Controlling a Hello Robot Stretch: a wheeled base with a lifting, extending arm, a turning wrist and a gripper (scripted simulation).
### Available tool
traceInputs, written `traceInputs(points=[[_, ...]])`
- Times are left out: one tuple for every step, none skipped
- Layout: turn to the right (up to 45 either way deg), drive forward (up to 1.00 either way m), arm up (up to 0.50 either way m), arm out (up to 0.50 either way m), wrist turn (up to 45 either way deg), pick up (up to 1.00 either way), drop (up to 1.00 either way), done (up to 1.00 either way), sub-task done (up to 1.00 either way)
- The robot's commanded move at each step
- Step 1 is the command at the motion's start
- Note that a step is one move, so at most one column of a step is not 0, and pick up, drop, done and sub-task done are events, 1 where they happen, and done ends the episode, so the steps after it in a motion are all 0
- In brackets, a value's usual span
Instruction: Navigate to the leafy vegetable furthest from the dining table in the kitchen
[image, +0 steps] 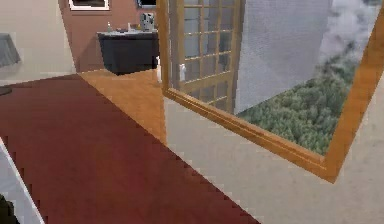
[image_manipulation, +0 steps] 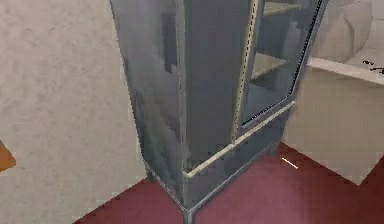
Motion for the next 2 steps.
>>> traceInputs(points=[[0.0, 0.75, 0.0, 0.0, 0.0, 0.0, 0.0, 0.0, 0.0], [-39.0, 0.0, 0.0, 0.0, 0.0, 0.0, 0.0, 0.0, 0.0]])
